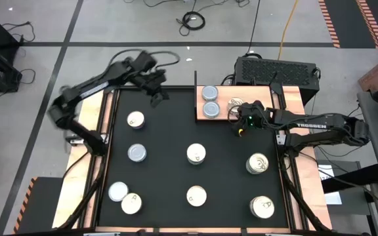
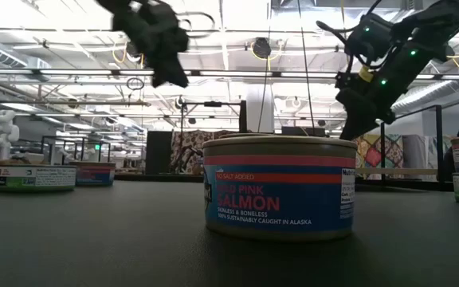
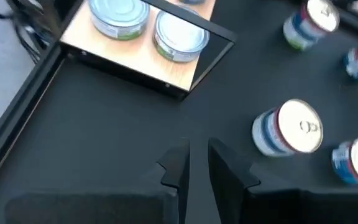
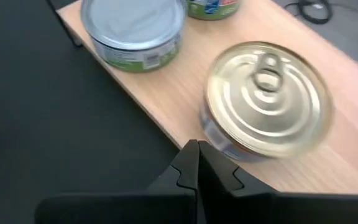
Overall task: Stack canned seafood by type on shelf
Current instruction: Put the blue pink tuna can on the shelf
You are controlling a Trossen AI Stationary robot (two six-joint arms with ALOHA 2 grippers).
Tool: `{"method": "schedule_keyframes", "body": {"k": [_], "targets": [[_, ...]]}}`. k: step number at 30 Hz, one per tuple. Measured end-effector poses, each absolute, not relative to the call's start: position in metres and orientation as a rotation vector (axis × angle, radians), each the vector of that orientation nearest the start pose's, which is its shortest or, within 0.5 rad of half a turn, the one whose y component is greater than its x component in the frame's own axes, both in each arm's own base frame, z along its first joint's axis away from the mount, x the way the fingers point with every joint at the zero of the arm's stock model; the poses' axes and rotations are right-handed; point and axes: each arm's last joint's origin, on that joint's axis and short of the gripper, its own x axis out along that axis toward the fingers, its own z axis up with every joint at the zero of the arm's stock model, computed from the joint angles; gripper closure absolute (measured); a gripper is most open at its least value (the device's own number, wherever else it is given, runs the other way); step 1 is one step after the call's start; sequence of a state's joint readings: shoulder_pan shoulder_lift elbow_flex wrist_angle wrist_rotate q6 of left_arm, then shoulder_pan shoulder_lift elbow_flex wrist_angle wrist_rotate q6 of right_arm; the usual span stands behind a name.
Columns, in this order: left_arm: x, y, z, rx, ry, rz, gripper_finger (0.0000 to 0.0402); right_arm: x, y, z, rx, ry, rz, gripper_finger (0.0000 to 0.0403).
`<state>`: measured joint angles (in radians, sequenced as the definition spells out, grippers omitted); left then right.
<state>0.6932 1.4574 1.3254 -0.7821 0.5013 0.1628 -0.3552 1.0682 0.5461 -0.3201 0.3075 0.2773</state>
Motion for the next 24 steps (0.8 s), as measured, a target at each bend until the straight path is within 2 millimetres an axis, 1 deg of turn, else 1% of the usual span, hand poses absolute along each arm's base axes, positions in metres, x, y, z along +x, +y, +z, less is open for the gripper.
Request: {"method": "schedule_keyframes", "body": {"k": [3,7,9,12,18,24], "targets": [[0.213,0.158,0.303,-0.346,0.65,0.18,0.0343,0.184,-0.083,0.192,0.287,0.76,-0.737,0.0403],[0.194,0.135,0.273,-0.331,0.484,0.201,0.0343,0.181,-0.092,0.191,0.301,0.764,-0.78,0.0403],[0.186,0.126,0.259,-0.33,0.452,0.192,0.0343,0.179,-0.095,0.191,0.309,0.755,-0.797,0.0403],[0.177,0.116,0.241,-0.353,0.456,0.193,0.0343,0.176,-0.101,0.191,0.315,0.753,-0.825,0.0403],[0.171,0.105,0.225,-0.397,0.491,0.172,0.0343,0.171,-0.113,0.193,0.319,0.727,-0.874,0.0403],[0.172,0.1,0.222,-0.402,0.518,0.146,0.0343,0.167,-0.12,0.194,0.32,0.716,-0.905,0.0403]]}}
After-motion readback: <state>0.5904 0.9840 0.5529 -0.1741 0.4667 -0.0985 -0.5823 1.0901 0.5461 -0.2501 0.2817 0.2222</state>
